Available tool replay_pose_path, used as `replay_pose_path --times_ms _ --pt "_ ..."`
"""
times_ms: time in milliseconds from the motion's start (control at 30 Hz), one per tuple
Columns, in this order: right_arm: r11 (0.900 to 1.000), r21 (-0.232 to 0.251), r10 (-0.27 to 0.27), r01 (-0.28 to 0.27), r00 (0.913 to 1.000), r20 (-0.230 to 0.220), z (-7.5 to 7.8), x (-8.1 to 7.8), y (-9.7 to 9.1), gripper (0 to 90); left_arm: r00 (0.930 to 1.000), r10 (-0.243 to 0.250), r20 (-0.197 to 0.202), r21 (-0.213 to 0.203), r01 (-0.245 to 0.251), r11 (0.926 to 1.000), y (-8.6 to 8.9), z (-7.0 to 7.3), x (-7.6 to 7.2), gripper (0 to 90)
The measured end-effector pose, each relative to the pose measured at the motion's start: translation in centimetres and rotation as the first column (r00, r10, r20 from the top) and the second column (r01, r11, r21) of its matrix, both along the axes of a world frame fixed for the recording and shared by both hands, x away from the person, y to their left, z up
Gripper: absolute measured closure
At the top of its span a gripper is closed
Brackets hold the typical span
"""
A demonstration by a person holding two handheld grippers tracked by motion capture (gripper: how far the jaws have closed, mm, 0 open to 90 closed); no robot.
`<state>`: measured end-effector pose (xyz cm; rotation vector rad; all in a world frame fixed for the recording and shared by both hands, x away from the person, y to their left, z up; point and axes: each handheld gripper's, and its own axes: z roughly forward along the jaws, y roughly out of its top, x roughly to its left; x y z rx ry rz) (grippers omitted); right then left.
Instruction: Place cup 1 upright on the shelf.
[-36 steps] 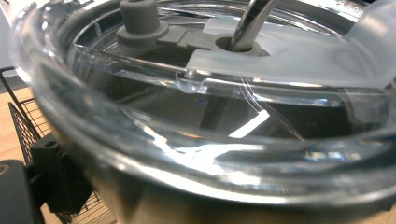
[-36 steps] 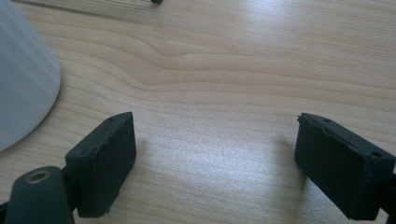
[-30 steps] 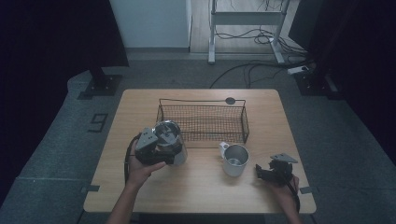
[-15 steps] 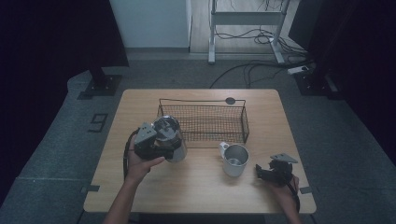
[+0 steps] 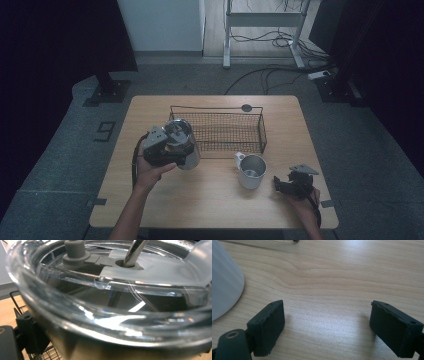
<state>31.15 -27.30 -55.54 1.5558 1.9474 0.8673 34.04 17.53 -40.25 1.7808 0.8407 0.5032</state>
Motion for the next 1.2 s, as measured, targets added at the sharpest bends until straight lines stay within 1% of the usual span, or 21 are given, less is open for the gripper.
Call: replay_pose_path --times_ms 367,700,833,967,1133,1200 --pt "1.0000 0.002 0.000 0.000 1.0000 0.002 0.0 0.0 0.0 12.8 1.0000 0.002 0.009 -0.003 -0.002 1.0000 0.2 0.7 0.4 4.2" --pt "1.0000 0.000 0.000 0.000 1.0000 0.000 0.0 0.0 0.0 12.8 1.0000 0.005 0.007 0.001 -0.005 1.0000 0.1 1.1 0.9 4.2" --pt "1.0000 0.001 0.000 0.000 1.0000 0.000 0.0 0.0 0.0 12.8 0.9999 0.008 0.007 -0.007 -0.008 0.9999 0.0 1.3 1.1 4.2" --pt "1.0000 0.001 0.000 0.000 1.0000 0.000 0.0 0.0 0.0 12.9 0.9999 0.007 0.009 -0.005 -0.007 1.0000 -0.1 1.7 1.4 4.2" --pt "1.0000 0.001 0.000 0.000 1.0000 0.000 0.0 0.0 0.0 12.9 0.9999 0.012 0.009 -0.012 -0.011 0.9999 -0.1 1.9 1.7 4.2" --pt "1.0000 0.000 0.000 0.000 1.0000 0.000 0.0 0.0 0.0 12.9 0.9999 0.013 0.008 -0.008 -0.013 0.9999 -0.1 2.0 1.8 4.3"
